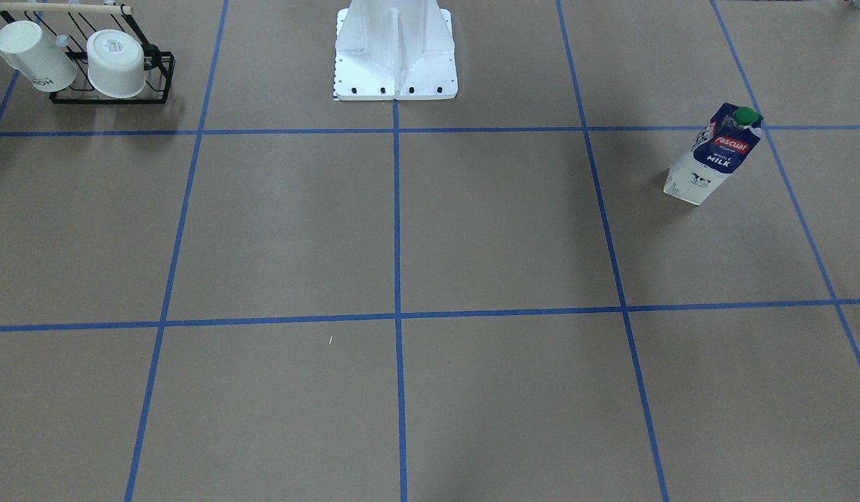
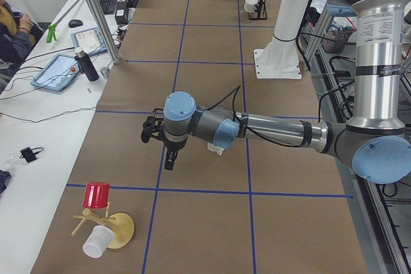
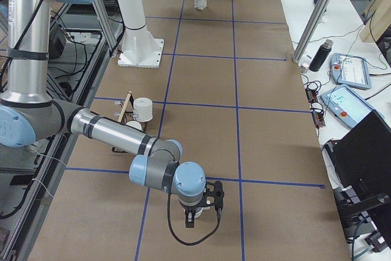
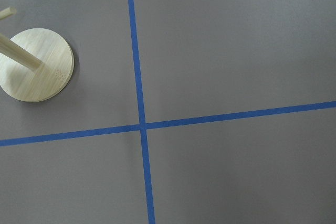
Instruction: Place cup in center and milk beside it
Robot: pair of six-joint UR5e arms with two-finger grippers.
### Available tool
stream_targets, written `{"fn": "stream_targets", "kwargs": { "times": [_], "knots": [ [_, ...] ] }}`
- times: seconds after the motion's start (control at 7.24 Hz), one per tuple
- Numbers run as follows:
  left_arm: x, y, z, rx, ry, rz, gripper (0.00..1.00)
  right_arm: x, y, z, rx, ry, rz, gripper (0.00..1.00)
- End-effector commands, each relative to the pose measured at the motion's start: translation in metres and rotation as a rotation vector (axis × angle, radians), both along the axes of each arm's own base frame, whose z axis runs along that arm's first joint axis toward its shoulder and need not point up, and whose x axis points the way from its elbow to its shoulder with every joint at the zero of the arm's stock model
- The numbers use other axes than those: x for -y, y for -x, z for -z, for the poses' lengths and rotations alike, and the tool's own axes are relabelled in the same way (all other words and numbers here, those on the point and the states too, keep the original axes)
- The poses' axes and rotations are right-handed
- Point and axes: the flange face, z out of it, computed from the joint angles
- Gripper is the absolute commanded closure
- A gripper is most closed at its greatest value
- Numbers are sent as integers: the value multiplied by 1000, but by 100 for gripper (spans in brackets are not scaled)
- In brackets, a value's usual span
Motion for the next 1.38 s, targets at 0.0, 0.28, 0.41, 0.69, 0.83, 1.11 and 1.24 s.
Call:
{"fn": "stream_targets", "kwargs": {
  "times": [0.0, 0.28, 0.41, 0.69, 0.83, 1.11, 1.24],
  "knots": [
    [-1, 0, 0, 0, 1, 0, 1, -19, 0, -56, 3, 22, -6, 0],
    [-1, 0, 1, -1, -2, 0, 2, 4, -2, -46, -1, 55, -67, 1],
    [-1, 0, 1, 0, -4, -1, 2, 13, -3, -41, 2, 59, -82, 1],
    [-1, 0, 2, -1, -5, 0, 1, 18, 4, -42, 15, 88, -96, 1],
    [-1, 0, 1, 0, -5, -1, 2, 17, 9, -44, 35, 92, -91, 1],
    [-1, 0, 2, 0, -7, -1, 2, 21, 27, -44, 52, 96, -52, 1],
    [-1, 0, 2, 0, -7, -1, 2, 21, 33, -48, 51, 95, -38, 1]
  ]
}}
